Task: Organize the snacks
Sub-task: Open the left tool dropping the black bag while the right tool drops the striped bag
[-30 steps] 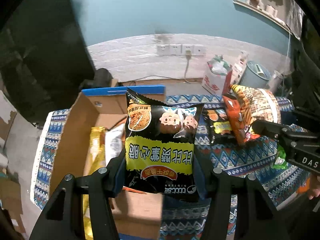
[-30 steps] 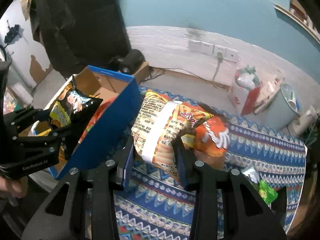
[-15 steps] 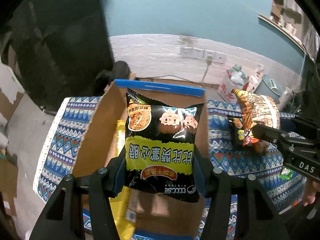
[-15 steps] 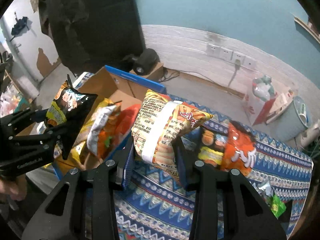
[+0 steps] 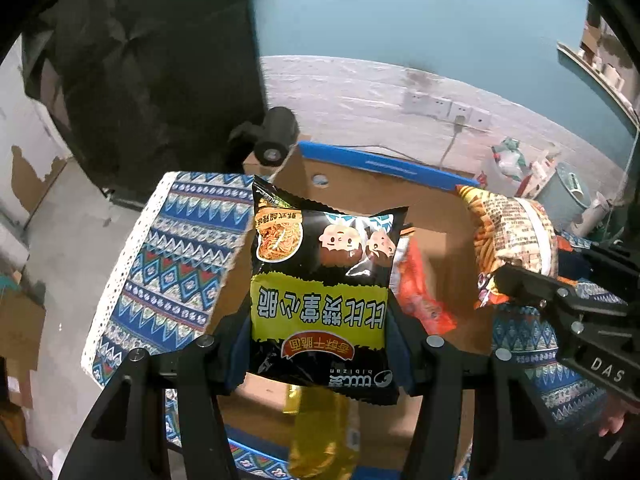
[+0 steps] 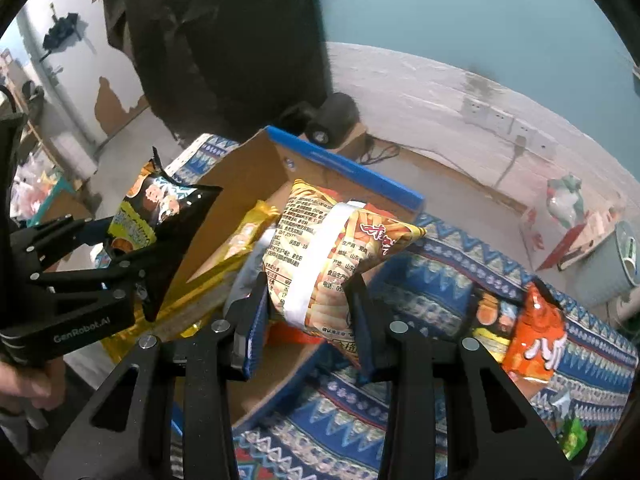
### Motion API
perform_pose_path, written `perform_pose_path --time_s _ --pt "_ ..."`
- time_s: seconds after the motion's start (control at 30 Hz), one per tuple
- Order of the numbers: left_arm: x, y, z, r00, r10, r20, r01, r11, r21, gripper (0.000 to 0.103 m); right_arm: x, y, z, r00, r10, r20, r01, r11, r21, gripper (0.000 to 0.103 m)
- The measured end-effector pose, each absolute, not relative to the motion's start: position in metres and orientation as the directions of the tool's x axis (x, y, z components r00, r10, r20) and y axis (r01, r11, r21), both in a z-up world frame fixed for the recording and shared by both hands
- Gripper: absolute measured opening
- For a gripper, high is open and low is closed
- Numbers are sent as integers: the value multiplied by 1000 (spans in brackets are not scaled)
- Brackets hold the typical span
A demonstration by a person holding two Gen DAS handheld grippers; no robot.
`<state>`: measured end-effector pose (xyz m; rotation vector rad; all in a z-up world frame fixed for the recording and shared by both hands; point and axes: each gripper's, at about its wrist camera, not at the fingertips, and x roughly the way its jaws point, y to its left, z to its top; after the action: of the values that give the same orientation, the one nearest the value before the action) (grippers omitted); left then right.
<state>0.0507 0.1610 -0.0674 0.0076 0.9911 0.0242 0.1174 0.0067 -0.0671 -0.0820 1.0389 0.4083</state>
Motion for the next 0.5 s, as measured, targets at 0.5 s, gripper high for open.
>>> perform_pose_path --time_s 0.5 --pt "54 178 -76 513 101 -853 -78 994 71 71 127 44 -83 386 309 -869 -397 906 146 36"
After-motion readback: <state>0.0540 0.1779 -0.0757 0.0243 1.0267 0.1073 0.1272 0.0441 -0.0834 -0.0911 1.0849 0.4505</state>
